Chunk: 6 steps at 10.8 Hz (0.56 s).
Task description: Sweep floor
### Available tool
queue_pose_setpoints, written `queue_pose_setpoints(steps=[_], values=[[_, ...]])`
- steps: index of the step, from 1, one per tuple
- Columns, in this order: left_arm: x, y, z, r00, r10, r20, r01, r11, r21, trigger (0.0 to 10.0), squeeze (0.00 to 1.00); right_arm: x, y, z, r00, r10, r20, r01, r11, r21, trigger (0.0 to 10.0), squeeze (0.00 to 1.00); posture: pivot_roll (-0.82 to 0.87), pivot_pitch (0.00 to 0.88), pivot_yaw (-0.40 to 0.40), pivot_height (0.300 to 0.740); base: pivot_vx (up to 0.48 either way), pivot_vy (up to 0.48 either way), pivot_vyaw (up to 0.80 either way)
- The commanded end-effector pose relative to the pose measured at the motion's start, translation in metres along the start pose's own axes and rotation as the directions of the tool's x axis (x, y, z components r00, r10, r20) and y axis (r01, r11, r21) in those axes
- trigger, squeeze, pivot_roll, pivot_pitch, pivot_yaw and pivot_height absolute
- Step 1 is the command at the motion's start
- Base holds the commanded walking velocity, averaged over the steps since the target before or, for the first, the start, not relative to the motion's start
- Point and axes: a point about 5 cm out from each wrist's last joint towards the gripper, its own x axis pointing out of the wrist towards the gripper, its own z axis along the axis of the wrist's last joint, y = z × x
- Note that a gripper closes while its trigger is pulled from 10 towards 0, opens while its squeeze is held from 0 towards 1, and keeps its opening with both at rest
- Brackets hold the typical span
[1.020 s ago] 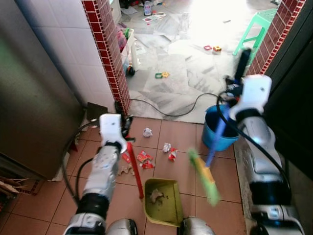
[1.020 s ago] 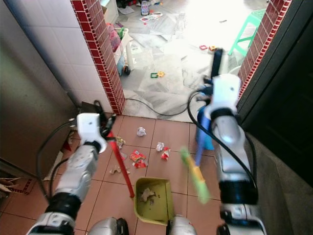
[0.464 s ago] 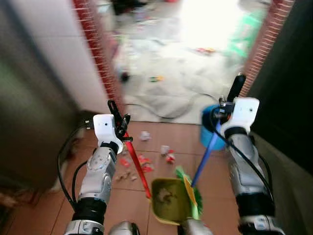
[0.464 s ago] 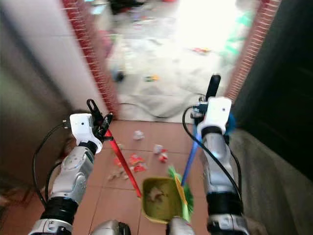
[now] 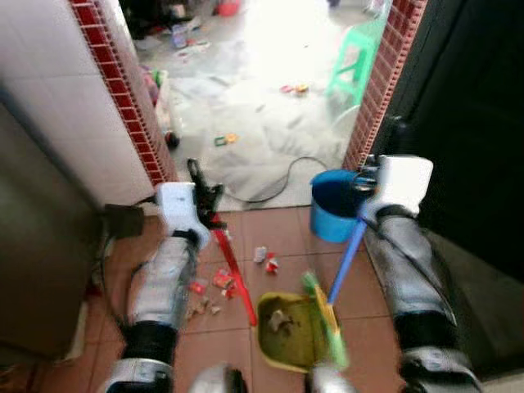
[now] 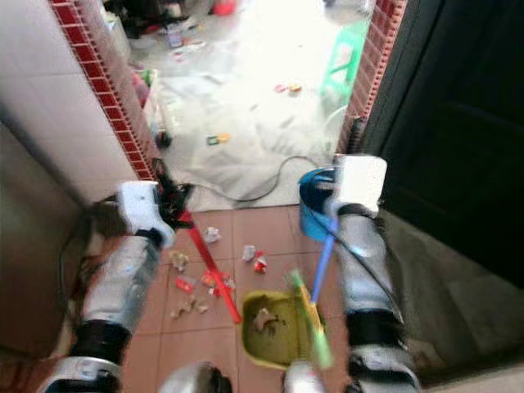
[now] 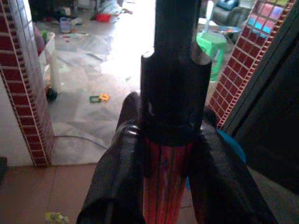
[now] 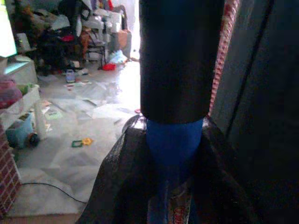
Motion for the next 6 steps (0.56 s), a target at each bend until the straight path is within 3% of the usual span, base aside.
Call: queue_pose_setpoints(steps=[1,2,3,5,6], values=[[0.003,-0.010,0.012,0.997,-0.051,0.055,0.051,0.999,0.017,10.0,0.00,0.008,-0.004,0.012,0.999,-0.003,0.033,0.003,1.000,-0.006,10.0,0.00,-0.20,0.000,0.026,0.740,0.000,0.480,0.00],[0.002,-0.017,0.011,0.997,-0.067,0.049,0.066,0.998,0.019,10.0,0.00,0.011,0.006,0.014,0.997,0.056,0.058,-0.055,0.998,-0.026,10.0,0.00,-0.18,0.000,0.061,0.740,0.000,0.480,-0.49],[0.000,-0.020,0.008,0.997,-0.065,0.042,0.064,0.998,0.020,10.0,0.00,0.008,0.011,0.003,0.998,0.046,0.030,-0.046,0.999,0.002,10.0,0.00,-0.15,0.000,0.083,0.740,0.000,0.409,-0.54],[-0.008,-0.022,0.008,0.998,-0.050,0.049,0.049,0.998,0.029,10.0,0.00,-0.001,0.017,-0.006,0.999,0.033,0.007,-0.033,0.998,0.054,10.0,0.00,-0.14,0.000,0.115,0.740,0.000,0.000,0.00],[-0.010,-0.018,0.009,0.998,-0.033,0.047,0.032,0.999,0.035,10.0,0.00,-0.003,0.021,-0.004,0.997,0.068,0.021,-0.069,0.997,0.020,10.0,0.00,-0.14,0.000,0.120,0.740,0.000,0.000,0.00]])
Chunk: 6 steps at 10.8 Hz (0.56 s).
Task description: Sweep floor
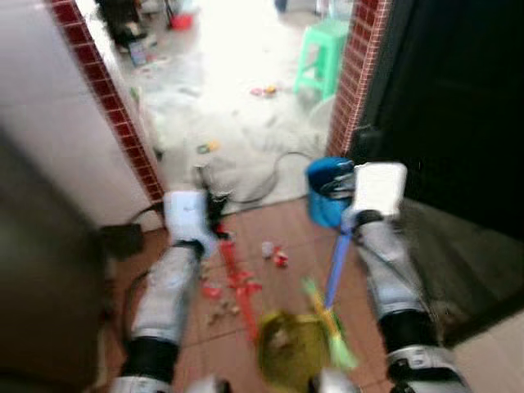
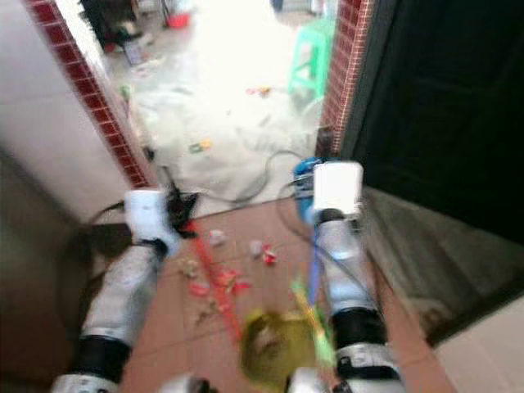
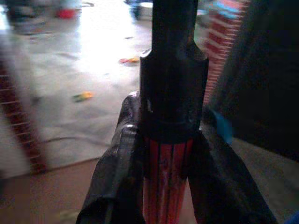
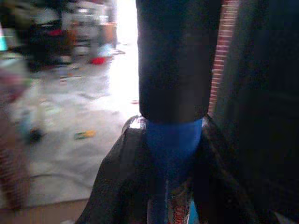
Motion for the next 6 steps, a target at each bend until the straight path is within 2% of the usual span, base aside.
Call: queue_pose_setpoints(steps=[1,4,5,6], values=[[0.001,-0.004,0.013,0.998,-0.011,0.065,0.011,1.000,0.006,10.0,0.00,0.002,-0.004,0.010,0.999,-0.006,0.050,0.005,1.000,0.013,10.0,0.00,-0.14,0.000,0.093,0.740,0.000,0.000,0.00],[-0.003,0.003,0.004,0.998,0.036,0.046,-0.036,0.999,-0.008,10.0,0.00,0.000,-0.017,0.001,1.000,-0.019,0.013,0.019,1.000,-0.006,10.0,0.00,-0.14,0.000,0.038,0.740,0.000,0.000,0.00],[-0.006,0.004,-0.001,0.997,0.055,0.044,-0.055,0.998,-0.009,10.0,0.00,0.000,-0.020,0.001,1.000,0.019,-0.005,-0.019,0.999,-0.038,10.0,0.00,-0.16,0.000,-0.033,0.740,0.000,0.000,0.00],[-0.007,0.004,-0.004,0.996,0.074,0.043,-0.074,0.997,-0.014,10.0,0.00,0.003,-0.017,0.006,0.998,0.068,0.004,-0.067,0.995,-0.067,10.0,0.00,-0.17,0.000,-0.057,0.740,0.000,0.000,0.00]])
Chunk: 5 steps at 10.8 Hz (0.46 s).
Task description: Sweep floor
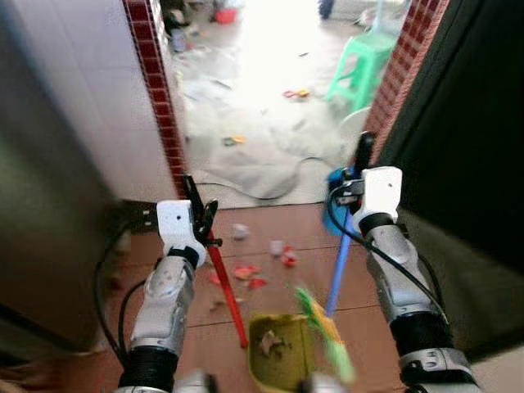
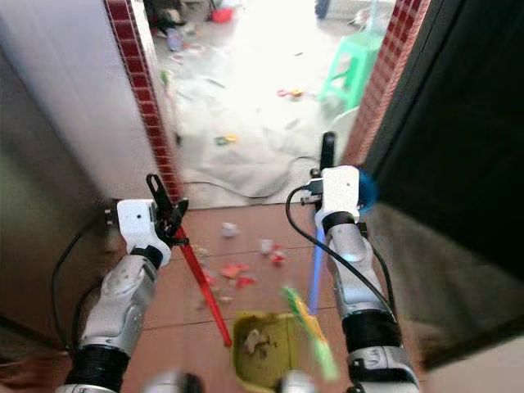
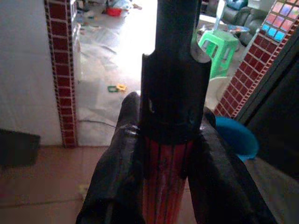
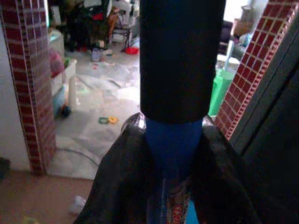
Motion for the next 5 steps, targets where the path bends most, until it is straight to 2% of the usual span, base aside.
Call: queue_pose_setpoints(steps=[1,2,3,4,5], values=[[0.002,-0.002,0.010,0.998,0.005,0.058,-0.005,1.000,0.003,10.0,0.00,0.009,0.001,0.016,0.998,0.029,0.056,-0.027,0.999,-0.024,10.0,0.00,-0.14,0.000,-0.061,0.740,0.000,0.000,0.00],[-0.001,0.001,0.009,0.998,0.016,0.058,-0.016,1.000,0.007,10.0,0.00,0.011,0.004,0.013,0.999,0.018,0.050,-0.018,1.000,-0.011,10.0,0.00,-0.12,0.000,-0.023,0.740,0.000,0.000,0.00],[-0.008,0.012,0.004,0.998,0.044,0.040,-0.044,0.999,0.002,10.0,0.00,0.010,0.011,0.010,0.998,0.009,0.056,-0.010,1.000,0.019,10.0,0.00,-0.12,0.000,0.018,0.740,0.000,0.000,0.00],[-0.011,0.017,0.002,0.998,0.051,0.031,-0.051,0.999,0.005,10.0,0.00,0.008,0.016,0.008,0.998,0.009,0.061,-0.010,1.000,0.012,10.0,0.00,-0.12,0.000,0.036,0.740,0.000,0.000,0.00],[-0.012,0.021,0.000,0.998,0.062,0.025,-0.062,0.998,0.005,10.0,0.00,0.004,0.015,0.002,0.999,-0.017,0.038,0.015,0.999,0.045,10.0,0.00,-0.12,0.000,0.046,0.740,0.000,0.000,0.00]])
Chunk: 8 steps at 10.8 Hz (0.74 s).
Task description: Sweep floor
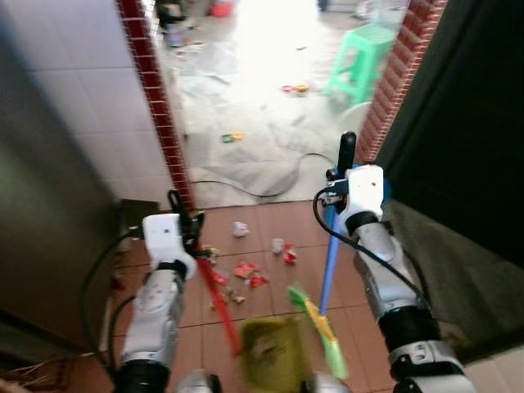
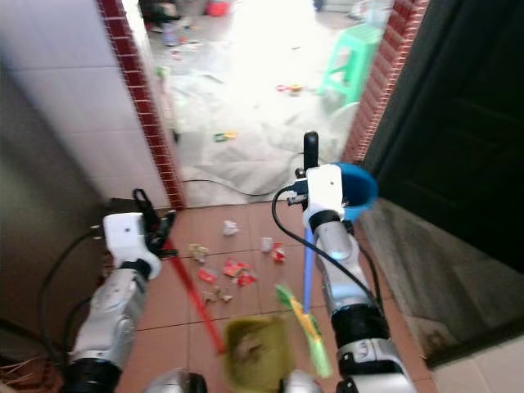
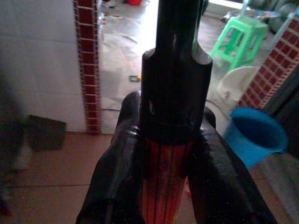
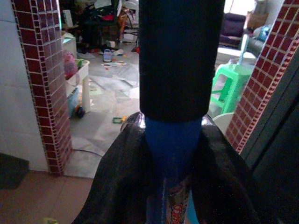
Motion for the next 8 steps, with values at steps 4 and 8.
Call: queue_pose_setpoints(steps=[4,8], values=[[-0.015,0.012,0.007,0.998,-0.055,0.041,0.052,0.997,0.055,10.0,0.00,-0.020,-0.028,0.004,0.997,-0.048,0.068,0.048,0.999,-0.003,10.0,0.00,-0.13,0.000,0.063,0.740,0.000,0.000,0.00],[-0.022,0.013,0.007,0.997,-0.069,0.044,0.067,0.996,0.054,10.0,0.00,-0.036,-0.035,-0.006,0.995,-0.094,0.029,0.094,0.996,0.000,10.0,0.00,-0.14,0.000,0.071,0.740,0.000,0.000,0.00]])
